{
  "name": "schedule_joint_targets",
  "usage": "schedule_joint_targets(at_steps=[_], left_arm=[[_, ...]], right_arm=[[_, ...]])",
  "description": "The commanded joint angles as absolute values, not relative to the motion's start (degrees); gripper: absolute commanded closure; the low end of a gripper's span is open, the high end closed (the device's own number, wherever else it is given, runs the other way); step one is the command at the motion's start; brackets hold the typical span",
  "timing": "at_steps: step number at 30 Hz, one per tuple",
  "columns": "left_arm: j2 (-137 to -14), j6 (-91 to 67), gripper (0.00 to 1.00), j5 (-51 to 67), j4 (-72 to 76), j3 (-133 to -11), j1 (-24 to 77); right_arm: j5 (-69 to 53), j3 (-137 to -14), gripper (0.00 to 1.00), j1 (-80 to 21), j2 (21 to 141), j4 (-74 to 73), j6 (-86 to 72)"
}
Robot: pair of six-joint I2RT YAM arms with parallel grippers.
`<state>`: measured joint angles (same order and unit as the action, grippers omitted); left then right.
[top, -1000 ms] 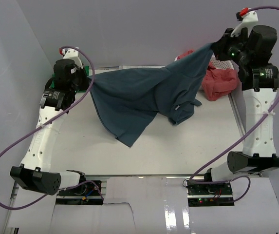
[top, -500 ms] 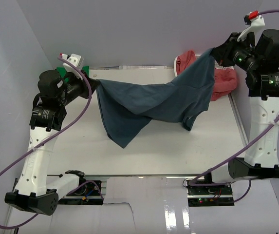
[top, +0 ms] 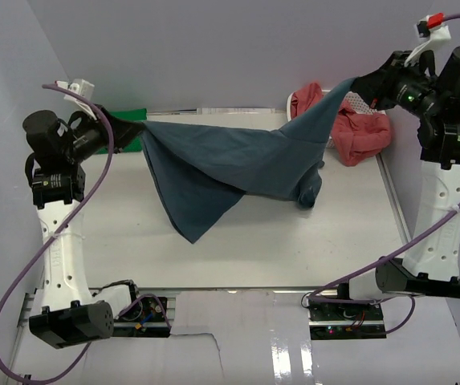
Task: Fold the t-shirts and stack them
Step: Flatten out the tshirt
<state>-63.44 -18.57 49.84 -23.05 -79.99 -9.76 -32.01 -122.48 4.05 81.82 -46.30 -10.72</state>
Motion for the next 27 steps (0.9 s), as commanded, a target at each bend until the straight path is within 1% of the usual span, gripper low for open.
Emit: schedule_joint_targets(at_steps=[1,2,3,4,5,7,8,10,15,19,23,25,26,27], left_arm=[[-64.43,-29.48,1.00,55.63,-15.75,-77.99,-15.80],[-64.25,-33.10,1.00,58.68,-12.60,-76.13,-18.08],[-64.60,-37.48,1.00,61.67,-3.17,-74.20,-21.93],[-65.12,-41.79,1.00,64.14,0.66,-72.61,-23.45],[-65.56,-50.62,1.00,65.47,5.31,-69.81,-25.21],[-67.49,-57.89,1.00,68.63,14.72,-68.47,-28.99],[-67.76,-60.27,1.00,68.82,15.20,-68.81,-30.57],[-66.46,-59.34,1.00,68.12,15.30,-71.36,-31.11],[-61.79,-54.93,1.00,64.52,12.22,-77.07,-31.20],[-60.74,-53.97,1.00,66.00,12.39,-84.18,-30.94],[-58.37,-50.45,1.00,66.71,12.39,-87.19,-27.70],[-56.52,-49.14,1.00,66.53,11.08,-87.36,-26.72],[-55.99,-45.91,1.00,65.23,9.25,-88.49,-25.50],[-55.03,-43.44,1.00,64.00,3.83,-89.55,-24.71]], right_arm=[[-34.98,-124.11,0.92,7.11,80.42,-43.95,-12.83],[-35.15,-123.49,0.92,7.90,80.42,-44.03,-12.92],[-35.24,-122.62,0.92,9.82,80.42,-43.95,-13.44],[-35.68,-122.69,0.92,10.63,80.59,-43.86,-13.71],[-36.21,-122.87,0.92,11.33,80.94,-43.77,-13.97],[-37.87,-123.92,0.92,13.44,81.12,-42.81,-15.81],[-38.75,-124.36,0.92,14.40,81.04,-42.28,-16.69],[-39.99,-125.85,0.92,16.26,80.77,-40.70,-18.72],[-37.18,-126.65,0.92,16.52,75.42,-34.99,-19.86],[-38.49,-128.59,0.92,16.52,72.43,-29.47,-20.48],[-39.11,-123.41,0.92,16.52,64.98,-21.21,-19.95],[-38.41,-122.43,0.92,16.52,63.03,-20.74,-18.46],[-37.80,-122.61,0.92,16.44,61.63,-20.83,-17.33],[-37.53,-122.87,0.92,16.52,61.00,-20.74,-16.71]])
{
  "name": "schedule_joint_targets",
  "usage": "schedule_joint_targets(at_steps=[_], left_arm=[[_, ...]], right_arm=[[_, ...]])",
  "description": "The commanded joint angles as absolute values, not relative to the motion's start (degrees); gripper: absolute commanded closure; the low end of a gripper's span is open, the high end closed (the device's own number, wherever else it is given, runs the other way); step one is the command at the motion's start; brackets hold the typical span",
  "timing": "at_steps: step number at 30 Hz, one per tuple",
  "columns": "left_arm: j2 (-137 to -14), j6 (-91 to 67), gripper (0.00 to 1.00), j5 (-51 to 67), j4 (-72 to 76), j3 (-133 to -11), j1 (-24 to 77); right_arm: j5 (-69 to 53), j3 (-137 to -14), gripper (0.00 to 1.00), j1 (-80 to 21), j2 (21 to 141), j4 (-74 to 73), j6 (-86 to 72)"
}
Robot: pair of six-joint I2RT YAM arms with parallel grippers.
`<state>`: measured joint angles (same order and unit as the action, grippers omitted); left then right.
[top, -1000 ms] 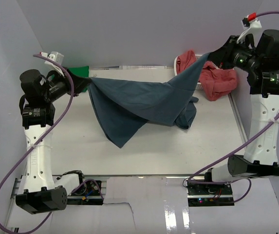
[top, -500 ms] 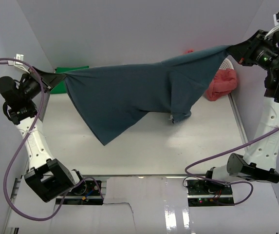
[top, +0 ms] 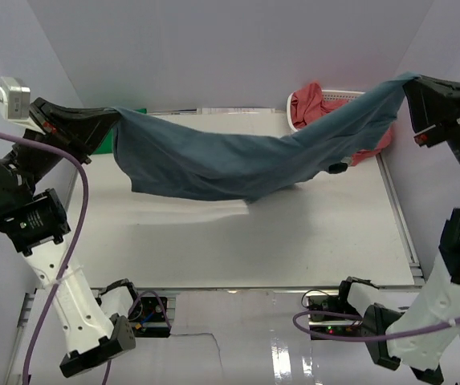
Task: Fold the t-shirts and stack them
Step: Flatten out the tshirt
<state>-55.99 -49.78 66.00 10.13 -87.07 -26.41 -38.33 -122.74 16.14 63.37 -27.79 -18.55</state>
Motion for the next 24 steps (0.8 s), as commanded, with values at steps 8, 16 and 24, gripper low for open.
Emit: schedule_joint_targets(at_steps=[8,16,24], left_arm=[[-48.70,-19.54,1.00,41.35,-19.57,-97.29,-12.14],[-39.92,-15.82,1.00,28.05,-21.01,-87.72,-5.28],[-33.67,-15.56,1.00,21.45,-21.71,-88.24,-2.55]], right_arm=[[-35.07,-125.68,0.92,15.91,57.83,-18.29,-15.55],[-29.10,-130.26,0.92,15.65,58.01,-8.79,-19.51],[-24.88,-125.16,0.92,13.80,50.11,-6.07,-18.72]])
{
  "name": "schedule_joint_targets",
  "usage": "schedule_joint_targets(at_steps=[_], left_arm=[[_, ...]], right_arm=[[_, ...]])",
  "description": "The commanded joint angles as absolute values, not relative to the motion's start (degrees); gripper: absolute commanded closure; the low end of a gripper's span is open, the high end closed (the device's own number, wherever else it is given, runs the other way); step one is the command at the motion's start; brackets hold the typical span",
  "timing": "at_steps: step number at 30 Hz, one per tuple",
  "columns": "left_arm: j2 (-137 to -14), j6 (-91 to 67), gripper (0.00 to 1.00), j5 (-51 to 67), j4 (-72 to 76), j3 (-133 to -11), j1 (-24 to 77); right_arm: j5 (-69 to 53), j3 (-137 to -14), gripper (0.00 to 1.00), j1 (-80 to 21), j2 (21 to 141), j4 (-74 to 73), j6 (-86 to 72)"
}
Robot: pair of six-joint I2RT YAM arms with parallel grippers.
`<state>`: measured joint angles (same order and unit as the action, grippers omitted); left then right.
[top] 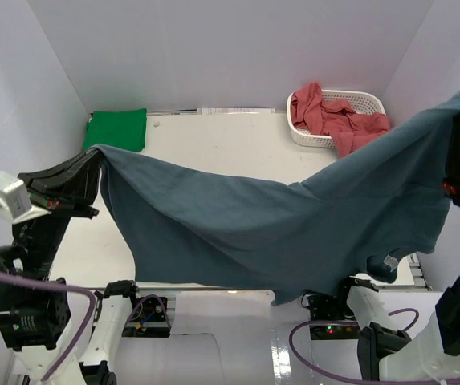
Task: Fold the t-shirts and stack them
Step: Flatten out the tshirt
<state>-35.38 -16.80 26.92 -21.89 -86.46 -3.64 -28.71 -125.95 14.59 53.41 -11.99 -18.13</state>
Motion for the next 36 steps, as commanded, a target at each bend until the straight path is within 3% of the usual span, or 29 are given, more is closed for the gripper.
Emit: schedule_joint_targets(at_steps=[1,8,14,31,36], left_arm=[[-32.97,-15.38,1.00,20.05,-22.14,-88.59,-2.29],[-30.85,-13.54,1.00,15.38,-23.64,-87.81,-0.97],[-27.95,-13.71,1.00,11.87,-22.50,-82.10,-0.97],[-20.66,-15.03,1.00,9.41,-24.35,-70.23,2.02],[-20.65,-14.06,1.00,8.17,-24.26,-68.65,2.55]], right_arm=[[-24.44,-124.98,0.92,13.45,49.49,-5.63,-18.72],[-22.06,-126.65,0.92,13.01,48.25,-3.87,-20.03],[-25.13,-116.99,0.92,13.10,46.50,1.75,-23.90],[-27.95,-113.12,0.92,13.27,45.18,1.23,-24.43],[-30.14,-106.02,0.92,13.53,44.56,2.19,-25.92]])
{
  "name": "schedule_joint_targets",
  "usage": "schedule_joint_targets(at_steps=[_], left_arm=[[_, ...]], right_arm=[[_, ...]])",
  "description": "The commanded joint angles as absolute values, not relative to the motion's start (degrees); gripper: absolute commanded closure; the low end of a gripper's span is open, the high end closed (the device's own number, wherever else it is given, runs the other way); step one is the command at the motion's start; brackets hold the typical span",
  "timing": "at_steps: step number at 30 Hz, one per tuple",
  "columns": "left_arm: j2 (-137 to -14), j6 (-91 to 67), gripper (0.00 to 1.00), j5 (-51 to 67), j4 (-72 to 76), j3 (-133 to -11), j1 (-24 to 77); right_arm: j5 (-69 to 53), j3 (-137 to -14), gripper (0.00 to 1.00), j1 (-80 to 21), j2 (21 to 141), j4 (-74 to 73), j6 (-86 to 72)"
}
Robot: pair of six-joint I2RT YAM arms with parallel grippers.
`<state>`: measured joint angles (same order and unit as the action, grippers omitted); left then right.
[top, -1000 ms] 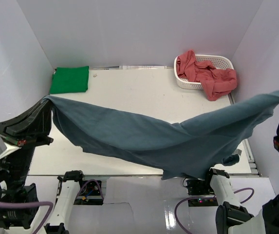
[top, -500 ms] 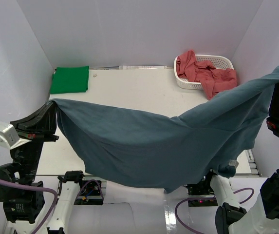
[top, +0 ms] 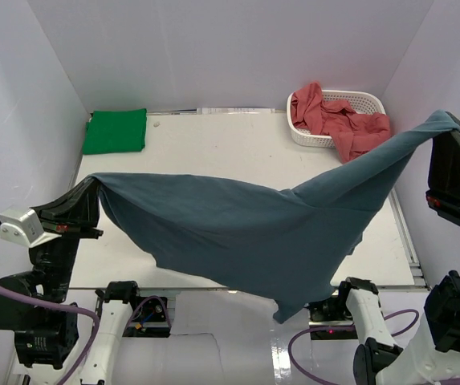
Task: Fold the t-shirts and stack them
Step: Flatten out the tshirt
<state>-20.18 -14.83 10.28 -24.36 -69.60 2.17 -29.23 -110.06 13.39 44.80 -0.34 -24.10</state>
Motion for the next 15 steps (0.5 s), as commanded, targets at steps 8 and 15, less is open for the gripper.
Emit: schedule_joint_targets(at_steps=[8,15], left_arm=[[-21.88,-15.46,1.00,6.68,-20.74,-61.18,2.55],[-22.41,-16.08,1.00,7.99,-21.44,-64.85,2.55]], right_arm=[[-31.55,-95.37,0.92,13.80,44.30,3.78,-26.28],[-32.34,-99.13,0.92,13.80,45.35,1.85,-25.40]])
